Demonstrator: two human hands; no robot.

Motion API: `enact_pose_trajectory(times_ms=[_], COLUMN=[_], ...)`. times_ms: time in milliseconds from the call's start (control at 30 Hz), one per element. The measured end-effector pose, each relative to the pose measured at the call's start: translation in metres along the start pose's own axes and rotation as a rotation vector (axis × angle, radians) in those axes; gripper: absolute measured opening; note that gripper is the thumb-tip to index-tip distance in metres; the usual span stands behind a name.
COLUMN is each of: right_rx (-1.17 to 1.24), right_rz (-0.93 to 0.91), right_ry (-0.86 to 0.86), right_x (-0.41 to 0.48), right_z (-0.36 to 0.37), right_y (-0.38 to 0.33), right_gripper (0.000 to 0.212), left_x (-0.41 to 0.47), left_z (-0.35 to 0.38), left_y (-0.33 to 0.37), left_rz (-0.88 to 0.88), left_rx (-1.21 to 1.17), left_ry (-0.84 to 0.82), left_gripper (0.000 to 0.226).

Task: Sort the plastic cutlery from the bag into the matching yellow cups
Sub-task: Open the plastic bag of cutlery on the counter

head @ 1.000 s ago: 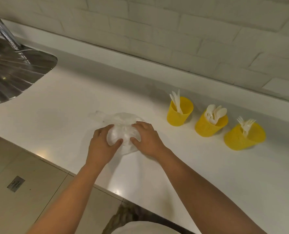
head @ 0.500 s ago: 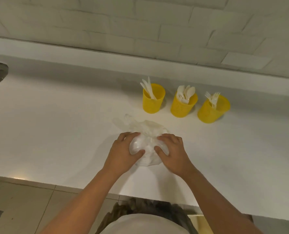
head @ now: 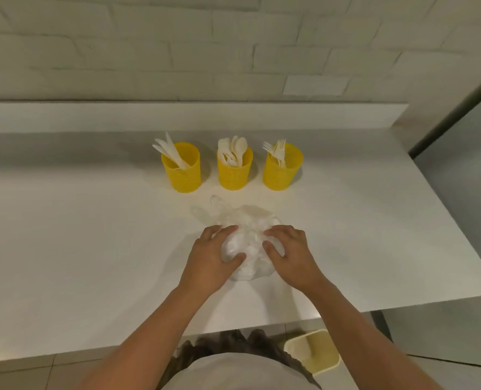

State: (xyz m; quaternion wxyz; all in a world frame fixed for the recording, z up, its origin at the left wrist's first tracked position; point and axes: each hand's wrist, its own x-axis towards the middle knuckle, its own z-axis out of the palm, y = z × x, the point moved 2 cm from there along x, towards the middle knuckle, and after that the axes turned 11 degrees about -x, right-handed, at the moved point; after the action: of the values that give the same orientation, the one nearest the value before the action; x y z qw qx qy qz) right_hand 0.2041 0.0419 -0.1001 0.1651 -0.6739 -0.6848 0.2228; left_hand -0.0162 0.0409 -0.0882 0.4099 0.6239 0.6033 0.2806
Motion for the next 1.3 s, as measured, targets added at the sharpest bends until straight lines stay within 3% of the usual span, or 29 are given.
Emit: enact_pose_trajectory(times_ms=[167,333,467,567,733,933,1100,1167,1233,1300], right_rx=[-0.039,-0.126,-0.196,-0.182,-0.239,-0.159,0.052,0.082,0.094,0.066], right_rz=[0.006,-0.129,-0.205,-0.217,-0.247,-0.208,-0.03,-0.005,-0.027,-0.088], right_ry=[0.014,0.067,0.002,0.036,0.06,0.122,0.187,0.185,0.167,0.12], right_x=[0.012,0.025,0.029,0.033,0.041,0.048,0.048,0.049,0.049,0.048], right_z=[-0.016,-0.031,-0.024,-0.019,-0.015,-0.03,-0.052,-0.053,-0.052,-0.05], right_y=[0.015,0.01,0.003,-0.001,-0.007,0.008,0.03,0.032,0.026,0.016], right_gripper=[0.033,0.04,0.033,0.022,0.01,0.01,0.024,0.021,0.014,0.03], left_x=[0.01,0.009,0.019,0.022,0.022,0.017,0.016,0.018,0.022,0.028], left_z=[0.011,0.008,0.018,0.024,0.024,0.004,-0.021,-0.024,-0.023,-0.017], left_y=[0.018,0.041,0.042,0.043,0.048,0.052,0.051,0.048,0.05,0.058], left_rz=[-0.011,0.195,0.193,0.206,0.221,0.111,-0.047,-0.079,-0.038,0.03], left_rx=[0.018,0.147,0.311,0.389,0.329,0.023,-0.246,-0.211,-0.064,0.085], left_ry=[0.02,0.356,0.251,0.266,0.318,0.449,0.618,0.586,0.504,0.407], left_gripper=[0.065,0.038,0.034,0.019,0.003,0.006,0.008,0.01,0.032,0.046])
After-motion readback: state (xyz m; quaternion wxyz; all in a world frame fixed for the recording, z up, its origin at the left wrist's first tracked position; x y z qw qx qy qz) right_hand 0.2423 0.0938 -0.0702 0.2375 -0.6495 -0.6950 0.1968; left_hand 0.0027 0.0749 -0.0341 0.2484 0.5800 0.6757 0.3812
